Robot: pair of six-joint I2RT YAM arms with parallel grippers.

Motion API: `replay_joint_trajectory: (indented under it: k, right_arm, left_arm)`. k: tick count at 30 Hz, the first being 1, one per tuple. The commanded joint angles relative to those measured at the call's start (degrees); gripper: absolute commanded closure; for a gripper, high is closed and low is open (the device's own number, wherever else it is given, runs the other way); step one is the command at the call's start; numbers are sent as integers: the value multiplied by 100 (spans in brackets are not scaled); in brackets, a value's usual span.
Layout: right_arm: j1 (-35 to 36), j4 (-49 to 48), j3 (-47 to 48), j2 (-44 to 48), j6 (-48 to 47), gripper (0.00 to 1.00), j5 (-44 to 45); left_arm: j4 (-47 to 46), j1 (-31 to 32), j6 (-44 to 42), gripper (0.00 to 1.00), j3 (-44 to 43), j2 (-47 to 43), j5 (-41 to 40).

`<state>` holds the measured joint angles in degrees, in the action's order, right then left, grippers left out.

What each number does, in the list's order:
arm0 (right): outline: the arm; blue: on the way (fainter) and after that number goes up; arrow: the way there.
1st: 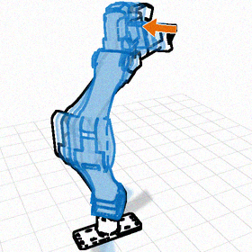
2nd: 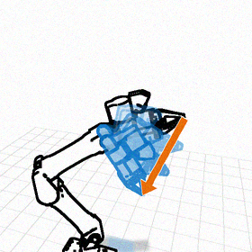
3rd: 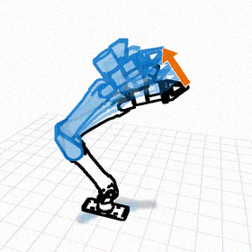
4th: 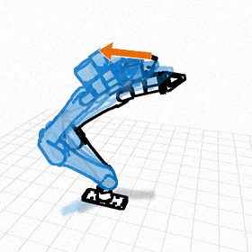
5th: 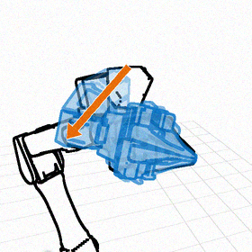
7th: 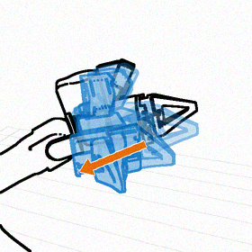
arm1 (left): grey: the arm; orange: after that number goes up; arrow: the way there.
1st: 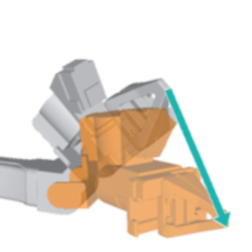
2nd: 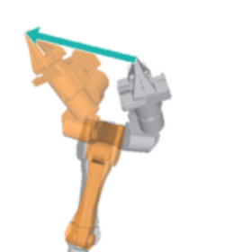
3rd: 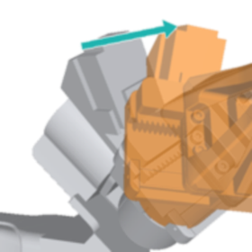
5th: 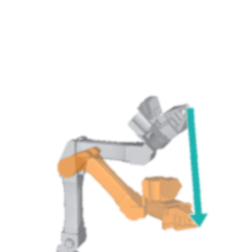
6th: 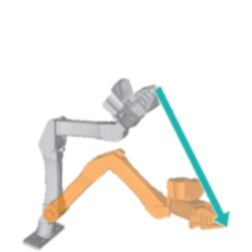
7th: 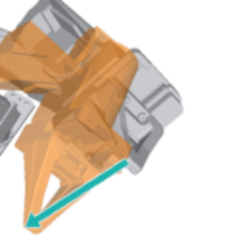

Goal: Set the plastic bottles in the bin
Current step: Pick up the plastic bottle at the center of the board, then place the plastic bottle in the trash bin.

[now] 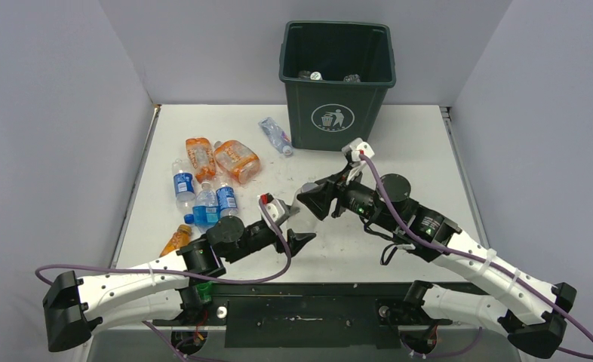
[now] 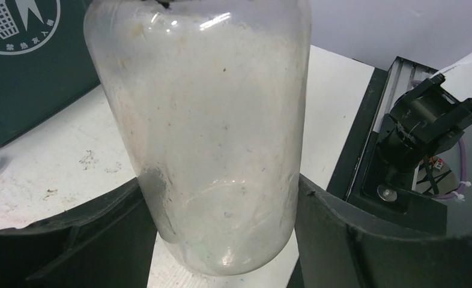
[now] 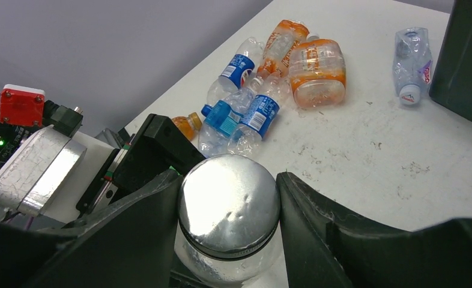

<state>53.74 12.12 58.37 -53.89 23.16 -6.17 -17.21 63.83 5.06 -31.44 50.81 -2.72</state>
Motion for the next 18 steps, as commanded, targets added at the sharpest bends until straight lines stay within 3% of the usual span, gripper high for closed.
replay_joint_trajectory:
  k: [1, 3, 6, 7, 12, 16, 18]
  right_arm:
    - [11, -431, -169, 16, 206, 94, -94]
    - [13, -680, -266, 45, 297, 95, -82]
    - [14, -1050, -317, 146, 306, 95, 47]
    - [12, -1121, -305, 195, 286, 95, 137]
    - [-3, -973, 366, 274, -404, 95, 1145]
    - [-44, -1125, 1474, -22, -1590, 95, 2939]
    - [-121, -1662, 1798, -288, -1972, 95, 3703]
  left_arm:
    - [-663, 56, 46, 98, -376, -18, 17]
    - [-744, 59, 156, 78, -408, 43, 95]
    - [-811, 59, 273, 25, -419, 62, 66]
    - [-833, 59, 316, 1, -405, -14, -27]
    - [-441, 48, -97, 4, -473, -695, -832]
    - [107, 37, -1162, 4, -940, -1169, -2469]
    - [100, 12, -1784, 4, -1137, -1208, -3255]
